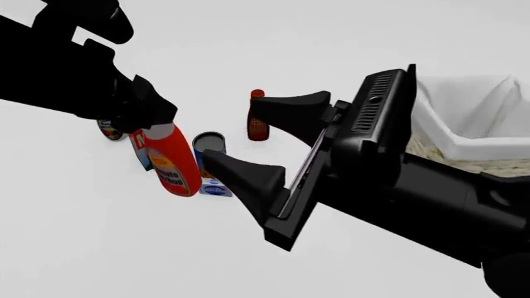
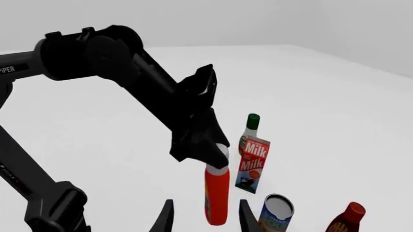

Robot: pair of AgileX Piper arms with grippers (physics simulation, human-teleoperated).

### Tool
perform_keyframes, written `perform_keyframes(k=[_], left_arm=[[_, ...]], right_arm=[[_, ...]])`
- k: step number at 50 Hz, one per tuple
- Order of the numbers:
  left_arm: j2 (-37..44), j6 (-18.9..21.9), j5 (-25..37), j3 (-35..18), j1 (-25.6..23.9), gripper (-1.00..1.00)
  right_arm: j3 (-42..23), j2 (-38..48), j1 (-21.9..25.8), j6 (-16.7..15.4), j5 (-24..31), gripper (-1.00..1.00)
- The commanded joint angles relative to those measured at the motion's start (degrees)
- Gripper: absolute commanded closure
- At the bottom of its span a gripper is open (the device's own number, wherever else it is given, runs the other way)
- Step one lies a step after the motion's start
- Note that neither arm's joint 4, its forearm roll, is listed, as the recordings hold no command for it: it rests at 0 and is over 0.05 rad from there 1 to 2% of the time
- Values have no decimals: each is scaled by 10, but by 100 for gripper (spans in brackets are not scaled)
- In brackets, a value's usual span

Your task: Pick the ketchup and place it in the basket.

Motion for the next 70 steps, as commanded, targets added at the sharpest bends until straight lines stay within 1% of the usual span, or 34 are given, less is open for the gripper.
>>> perform_keyframes(k=[1,15,16,42,52,70], left_arm=[[-7,0,9,-6,-13,100],[-10,-11,13,-3,-23,100],[-11,-11,13,-2,-25,100],[-12,-18,23,-8,-40,100],[-16,-29,27,-8,-52,100],[-20,-40,43,-25,-68,100]], right_arm=[[-4,9,1,-1,-3,-100],[-10,17,0,-2,-5,-100],[-11,20,0,-5,-5,-100],[-10,52,-4,1,-29,-100],[-13,62,-4,1,-33,-100],[-18,80,-9,2,-42,-100]])
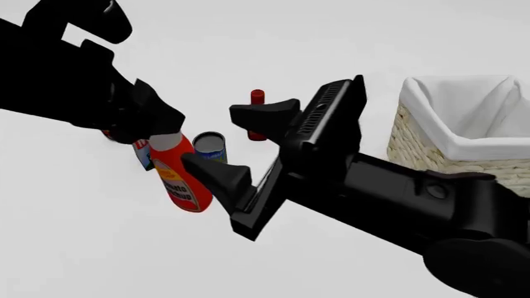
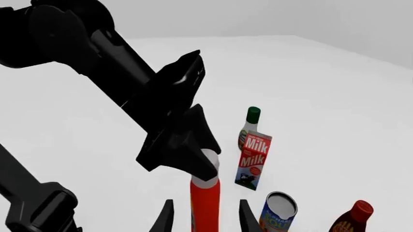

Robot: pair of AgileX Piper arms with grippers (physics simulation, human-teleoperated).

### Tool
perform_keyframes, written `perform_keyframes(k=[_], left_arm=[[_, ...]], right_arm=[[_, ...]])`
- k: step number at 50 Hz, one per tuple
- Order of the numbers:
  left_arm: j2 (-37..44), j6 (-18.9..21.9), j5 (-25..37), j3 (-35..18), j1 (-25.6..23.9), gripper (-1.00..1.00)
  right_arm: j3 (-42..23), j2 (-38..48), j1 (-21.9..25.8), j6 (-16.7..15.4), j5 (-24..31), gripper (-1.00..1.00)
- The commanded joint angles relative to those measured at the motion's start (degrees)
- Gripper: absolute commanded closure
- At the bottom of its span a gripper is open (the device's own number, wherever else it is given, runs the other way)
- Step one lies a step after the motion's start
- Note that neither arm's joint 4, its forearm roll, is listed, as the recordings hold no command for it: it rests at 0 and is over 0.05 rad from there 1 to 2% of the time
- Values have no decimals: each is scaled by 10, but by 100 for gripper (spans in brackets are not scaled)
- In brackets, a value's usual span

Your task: Pick the ketchup and place it in the basket.

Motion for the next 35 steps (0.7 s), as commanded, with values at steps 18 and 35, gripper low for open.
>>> perform_keyframes(k=[18,35], left_arm=[[-7,-16,20,-22,-30,100],[-8,-29,28,-31,-47,100]], right_arm=[[-14,29,2,4,-13,-100],[-10,48,3,16,-36,-100]])
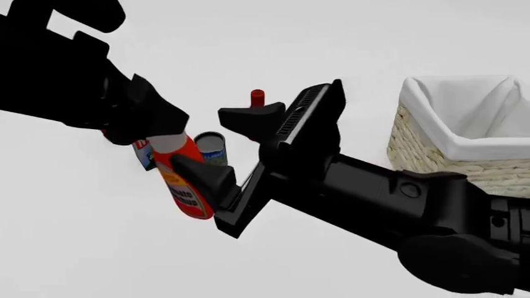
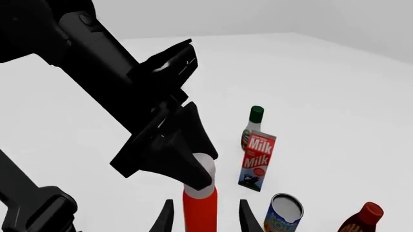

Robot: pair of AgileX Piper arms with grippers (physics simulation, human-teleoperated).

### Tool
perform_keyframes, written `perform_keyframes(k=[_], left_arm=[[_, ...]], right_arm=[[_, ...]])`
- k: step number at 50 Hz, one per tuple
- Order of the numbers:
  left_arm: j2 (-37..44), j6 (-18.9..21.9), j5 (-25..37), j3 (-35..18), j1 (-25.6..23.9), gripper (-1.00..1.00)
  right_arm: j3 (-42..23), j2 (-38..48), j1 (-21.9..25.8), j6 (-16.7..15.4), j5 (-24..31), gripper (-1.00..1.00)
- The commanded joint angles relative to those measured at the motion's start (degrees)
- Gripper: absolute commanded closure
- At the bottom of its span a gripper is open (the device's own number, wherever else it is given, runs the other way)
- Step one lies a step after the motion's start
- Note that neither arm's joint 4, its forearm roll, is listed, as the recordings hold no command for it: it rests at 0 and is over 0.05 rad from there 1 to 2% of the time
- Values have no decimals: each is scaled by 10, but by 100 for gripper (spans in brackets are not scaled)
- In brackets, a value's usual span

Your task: Pick the ketchup and place it in the basket.

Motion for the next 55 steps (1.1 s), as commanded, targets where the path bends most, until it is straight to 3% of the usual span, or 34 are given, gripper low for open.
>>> perform_keyframes(k=[1,52,53,55], left_arm=[[-2,-3,4,-8,-12,100],[5,-26,17,-41,-30,100],[5,-25,17,-42,-29,100],[5,-26,19,-44,-29,100]], right_arm=[[2,13,1,8,-14,-100],[16,92,-3,42,-87,-100],[17,89,-4,43,-90,100],[19,88,-3,45,-90,100]])
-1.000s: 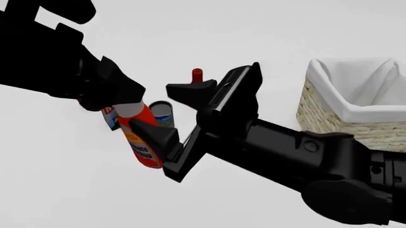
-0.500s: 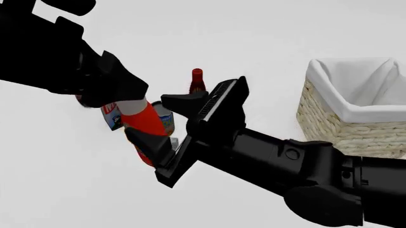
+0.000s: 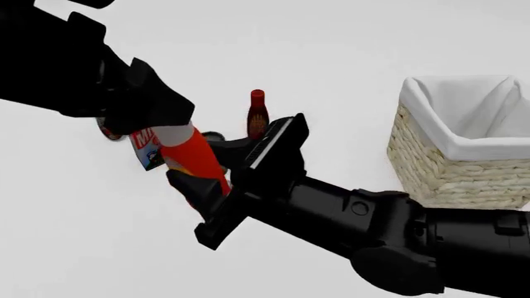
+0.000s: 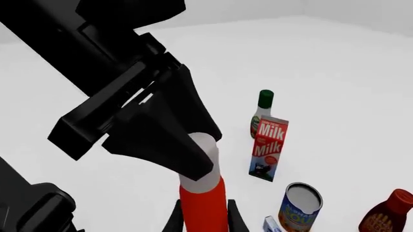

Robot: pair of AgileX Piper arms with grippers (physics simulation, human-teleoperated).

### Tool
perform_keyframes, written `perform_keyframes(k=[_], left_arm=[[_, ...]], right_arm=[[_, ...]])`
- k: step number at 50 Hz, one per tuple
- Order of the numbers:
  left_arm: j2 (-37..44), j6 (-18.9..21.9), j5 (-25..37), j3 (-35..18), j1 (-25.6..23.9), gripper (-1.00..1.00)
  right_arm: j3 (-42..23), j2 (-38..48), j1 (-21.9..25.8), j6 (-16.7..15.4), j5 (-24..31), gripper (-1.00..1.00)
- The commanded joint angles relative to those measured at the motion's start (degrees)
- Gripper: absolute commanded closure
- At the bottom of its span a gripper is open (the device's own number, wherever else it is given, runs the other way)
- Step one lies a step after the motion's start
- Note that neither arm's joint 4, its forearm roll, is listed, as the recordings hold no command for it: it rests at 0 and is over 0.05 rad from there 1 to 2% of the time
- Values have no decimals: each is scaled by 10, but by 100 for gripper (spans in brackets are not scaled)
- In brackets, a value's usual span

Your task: Pick the ketchup and place it in the basket.

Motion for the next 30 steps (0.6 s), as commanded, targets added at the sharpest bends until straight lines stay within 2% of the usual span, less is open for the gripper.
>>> perform_keyframes(k=[1,22,23,24,30], left_arm=[[-3,4,4,-7,-4,100],[-3,-2,-3,-5,-13,100],[-3,0,-5,-8,-13,-100],[-1,-11,-5,-13,-18,-100],[0,-12,-7,-17,-15,-100]], right_arm=[[2,5,-6,4,-9,100],[15,-11,-7,4,-8,100],[16,-10,-8,3,-9,100],[16,-11,-8,4,-9,100],[14,-10,-10,4,-7,100]])
